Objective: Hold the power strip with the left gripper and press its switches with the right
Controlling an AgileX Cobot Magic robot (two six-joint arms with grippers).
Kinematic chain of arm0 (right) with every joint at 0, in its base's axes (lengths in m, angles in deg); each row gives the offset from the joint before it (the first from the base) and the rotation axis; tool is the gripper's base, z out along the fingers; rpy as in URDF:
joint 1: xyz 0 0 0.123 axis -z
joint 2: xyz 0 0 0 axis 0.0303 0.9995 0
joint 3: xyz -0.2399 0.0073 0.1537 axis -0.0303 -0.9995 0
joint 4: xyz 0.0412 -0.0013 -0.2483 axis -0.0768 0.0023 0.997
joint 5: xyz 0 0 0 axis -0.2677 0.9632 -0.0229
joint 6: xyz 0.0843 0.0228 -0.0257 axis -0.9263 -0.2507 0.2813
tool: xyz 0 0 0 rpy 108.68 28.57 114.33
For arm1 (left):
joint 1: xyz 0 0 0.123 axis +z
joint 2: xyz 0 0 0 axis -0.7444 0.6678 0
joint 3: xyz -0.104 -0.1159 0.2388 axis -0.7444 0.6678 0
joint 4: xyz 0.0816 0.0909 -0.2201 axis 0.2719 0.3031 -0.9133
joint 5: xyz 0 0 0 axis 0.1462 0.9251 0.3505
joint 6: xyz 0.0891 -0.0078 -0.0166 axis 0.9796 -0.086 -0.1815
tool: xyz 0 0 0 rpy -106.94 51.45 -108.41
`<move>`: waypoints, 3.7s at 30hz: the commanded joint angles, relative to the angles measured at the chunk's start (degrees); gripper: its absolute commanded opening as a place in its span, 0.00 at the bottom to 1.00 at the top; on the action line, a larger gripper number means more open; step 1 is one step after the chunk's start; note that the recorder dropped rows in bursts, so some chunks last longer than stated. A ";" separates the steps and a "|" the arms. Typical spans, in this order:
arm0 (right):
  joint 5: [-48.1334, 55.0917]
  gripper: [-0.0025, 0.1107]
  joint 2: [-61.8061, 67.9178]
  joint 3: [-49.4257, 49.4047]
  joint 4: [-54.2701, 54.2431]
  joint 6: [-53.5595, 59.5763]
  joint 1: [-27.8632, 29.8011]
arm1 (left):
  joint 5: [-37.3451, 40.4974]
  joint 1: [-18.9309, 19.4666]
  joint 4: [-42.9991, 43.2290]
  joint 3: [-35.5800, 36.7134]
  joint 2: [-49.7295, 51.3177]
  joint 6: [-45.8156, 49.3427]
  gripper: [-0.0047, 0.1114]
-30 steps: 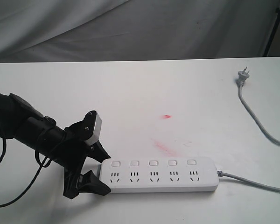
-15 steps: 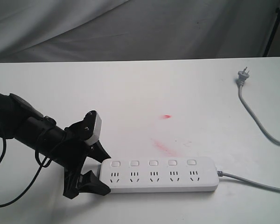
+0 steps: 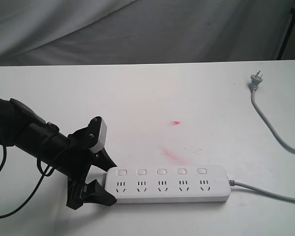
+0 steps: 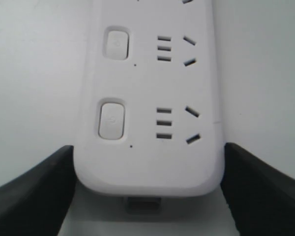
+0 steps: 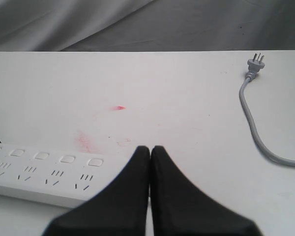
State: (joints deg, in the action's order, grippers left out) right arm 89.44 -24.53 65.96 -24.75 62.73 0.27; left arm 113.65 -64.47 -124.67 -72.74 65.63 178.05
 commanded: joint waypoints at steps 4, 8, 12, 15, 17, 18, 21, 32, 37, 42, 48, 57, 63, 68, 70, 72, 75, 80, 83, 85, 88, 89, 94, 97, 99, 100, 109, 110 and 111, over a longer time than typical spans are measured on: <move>-0.29 0.02 -0.32 -0.23 0.68 0.14 -0.28 | -0.03 -0.28 -0.24 -0.14 -0.03 0.15 0.52; -0.30 0.02 -0.32 -0.23 0.55 0.11 -0.28 | -0.03 -0.28 -0.24 -0.14 -0.03 0.15 0.52; -0.30 0.02 -0.32 -0.23 0.55 0.11 -0.28 | -0.03 -0.28 -0.24 -0.14 -0.03 0.15 0.52; -0.30 0.02 -0.32 -0.23 0.55 0.11 -0.28 | -0.03 -0.28 -0.24 -0.14 -0.03 0.15 0.52; -0.30 0.02 -0.32 -0.23 0.55 0.11 -0.28 | -0.03 -0.28 -0.24 -0.14 -0.03 0.15 0.52; -0.30 0.02 -0.32 -0.23 0.55 0.11 -0.28 | -0.03 -0.28 -0.24 -0.14 -0.03 0.15 0.52; -0.30 0.02 -0.32 -0.23 0.55 0.11 -0.28 | -0.03 -0.28 -0.24 -0.14 -0.03 0.15 0.52; -0.30 0.02 -0.32 -0.23 0.55 0.11 -0.28 | -0.03 -0.28 -0.24 -0.14 -0.03 0.15 0.52; -0.30 0.02 -0.32 -0.23 0.55 0.11 -0.28 | -0.03 -0.28 -0.24 -0.14 -0.03 0.15 0.52; -0.30 0.02 -0.32 -0.23 0.42 0.11 -0.28 | -0.03 -0.28 -0.24 -0.14 -0.03 0.15 0.52; -0.30 0.02 -0.32 -0.23 0.42 0.11 -0.28 | -0.03 -0.28 -0.24 -0.14 -0.03 0.15 0.52; -0.30 0.02 -0.32 -0.23 0.42 0.11 -0.28 | -0.03 -0.28 -0.24 -0.14 -0.03 0.15 0.52; -0.30 0.02 -0.32 -0.23 0.42 0.11 -0.28 | -0.03 -0.28 -0.24 -0.14 -0.03 0.15 0.52; -0.30 0.02 -0.32 -0.23 0.42 0.11 -0.28 | -0.03 -0.28 -0.24 -0.14 -0.03 0.15 0.52; -0.30 0.02 -0.32 -0.23 0.42 0.11 -0.28 | -0.03 -0.28 -0.24 -0.14 -0.03 0.15 0.52; -0.30 0.02 -0.32 -0.23 0.42 0.11 -0.28 | -0.03 -0.28 -0.24 -0.14 -0.03 0.15 0.52; -0.30 0.02 -0.32 -0.23 0.42 0.11 -0.28 | -0.03 -0.28 -0.24 -0.14 -0.03 0.15 0.52; -0.30 0.02 -0.32 -0.23 0.33 0.11 -0.28 | -0.03 -0.28 -0.24 -0.14 -0.03 0.15 0.63; -0.30 0.02 -0.32 -0.23 0.33 0.11 -0.28 | -0.03 -0.28 -0.24 -0.14 -0.03 0.15 0.75; -0.30 0.02 -0.32 -0.23 0.33 0.11 -0.28 | -0.03 -0.28 -0.24 -0.14 -0.03 0.15 0.81; -0.30 0.02 -0.32 -0.23 0.33 0.11 -0.28 | -0.30 -0.28 -0.14 -0.14 -0.03 -2.59 0.84; -0.30 0.02 -0.32 -0.23 0.33 0.11 -0.28 | -0.30 -0.28 -0.14 -0.14 -0.03 -2.60 0.84; -0.30 0.02 -0.32 -0.23 0.33 0.11 -0.28 | -0.52 -0.28 -0.24 -0.14 -0.14 -2.60 0.84; -0.30 0.02 -0.32 -0.23 0.33 0.11 -0.28 | -0.52 -0.28 -0.24 -0.14 -1.04 -2.97 0.84; -0.30 0.02 -0.32 -0.23 0.33 0.11 -0.28 | -0.52 -0.28 -0.24 -0.14 -2.39 -3.00 0.84; -0.30 0.02 -0.32 -0.23 0.33 0.11 -0.28 | -0.52 -0.28 -0.24 -0.14 -3.05 -3.00 0.84; -0.30 0.02 -0.32 -0.23 0.33 0.11 -0.28 | -0.39 -0.28 -0.24 -0.14 -11.49 -4.76 0.84; -0.30 0.02 -0.32 -0.23 0.33 0.11 -0.28 | -0.07 -0.28 -0.24 -0.14 -12.45 -4.94 0.84; -0.30 0.02 -0.32 -0.23 0.33 0.11 -0.28 | -0.07 -0.28 -0.24 -0.14 -13.45 -5.94 0.84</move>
State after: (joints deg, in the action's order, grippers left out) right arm 89.44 -24.53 65.96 -24.75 62.73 0.27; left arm 113.19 -64.47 -124.48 -72.74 54.89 174.05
